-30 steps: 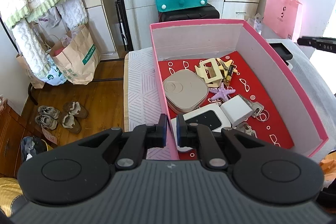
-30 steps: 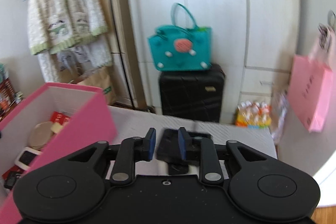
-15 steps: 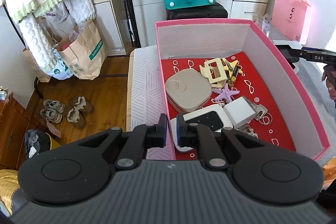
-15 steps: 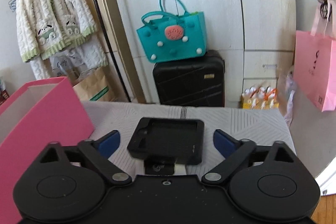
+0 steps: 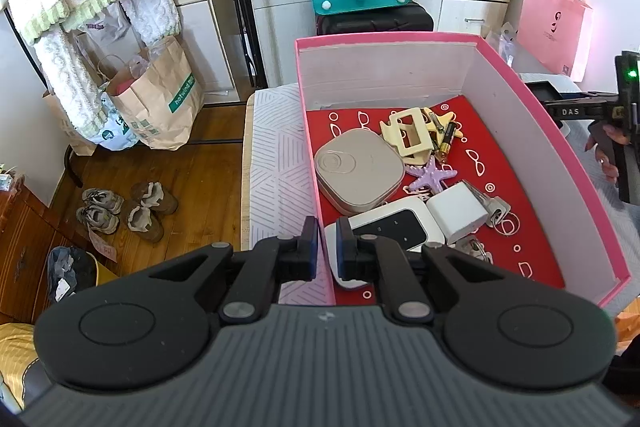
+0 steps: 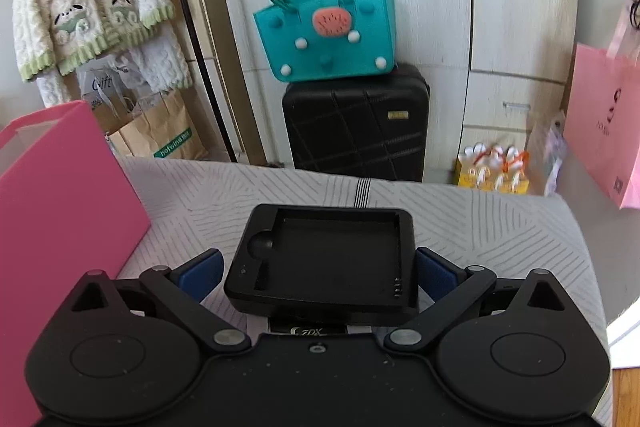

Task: Organize rigid objects
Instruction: 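Move the right gripper to the black phone case and grasp it, then carry the black phone case into the pink box and open the right gripper, then move the right gripper to the white Wi-Fi router and grasp it, then carry the white Wi-Fi router into the pink box and open the right gripper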

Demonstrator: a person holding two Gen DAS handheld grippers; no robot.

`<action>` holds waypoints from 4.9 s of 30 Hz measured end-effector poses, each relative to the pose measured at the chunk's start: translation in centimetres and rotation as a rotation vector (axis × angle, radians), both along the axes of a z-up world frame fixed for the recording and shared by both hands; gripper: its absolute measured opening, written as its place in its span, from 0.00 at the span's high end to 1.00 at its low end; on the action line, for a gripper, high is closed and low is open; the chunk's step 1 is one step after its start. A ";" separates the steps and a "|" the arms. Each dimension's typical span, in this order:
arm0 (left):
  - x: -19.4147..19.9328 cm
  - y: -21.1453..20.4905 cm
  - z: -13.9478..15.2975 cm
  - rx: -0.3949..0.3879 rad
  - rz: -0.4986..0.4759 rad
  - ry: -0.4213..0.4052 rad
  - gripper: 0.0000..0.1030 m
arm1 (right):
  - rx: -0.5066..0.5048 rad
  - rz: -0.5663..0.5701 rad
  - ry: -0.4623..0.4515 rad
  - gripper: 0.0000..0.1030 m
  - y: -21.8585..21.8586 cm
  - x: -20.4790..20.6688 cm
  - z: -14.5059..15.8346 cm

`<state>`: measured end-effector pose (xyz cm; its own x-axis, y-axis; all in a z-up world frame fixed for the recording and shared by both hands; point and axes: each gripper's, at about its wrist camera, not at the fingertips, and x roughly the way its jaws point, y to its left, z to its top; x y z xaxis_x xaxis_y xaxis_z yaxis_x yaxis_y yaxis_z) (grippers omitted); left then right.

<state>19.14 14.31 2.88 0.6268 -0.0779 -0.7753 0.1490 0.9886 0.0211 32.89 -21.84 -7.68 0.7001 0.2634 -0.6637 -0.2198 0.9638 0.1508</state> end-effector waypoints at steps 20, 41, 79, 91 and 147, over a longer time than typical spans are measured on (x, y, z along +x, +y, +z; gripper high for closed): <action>-0.2 0.1 -0.2 0.000 -0.031 -0.015 0.92 | 0.153 0.284 -0.175 0.08 3.4 -8.9 10.2; -0.3 -0.2 -0.3 -0.002 -0.044 -0.015 0.92 | 0.014 0.729 0.104 0.08 15.5 -13.1 10.6; -0.1 -0.2 0.1 0.033 -0.048 0.008 0.92 | -0.193 0.133 -0.094 0.26 0.8 -3.6 0.3; -0.2 -0.6 0.2 0.074 -0.086 -0.005 0.93 | -0.083 0.045 -0.033 0.37 -0.1 -3.0 -0.4; -0.6 0.5 -0.3 0.022 -0.132 -0.061 0.93 | 0.007 0.416 0.200 0.34 25.1 -3.0 7.4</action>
<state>18.55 14.85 2.58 0.6583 -0.1461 -0.7384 0.2758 0.9596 0.0560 29.86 3.28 -0.31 0.3919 0.5004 -0.7720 -0.5539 0.7984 0.2362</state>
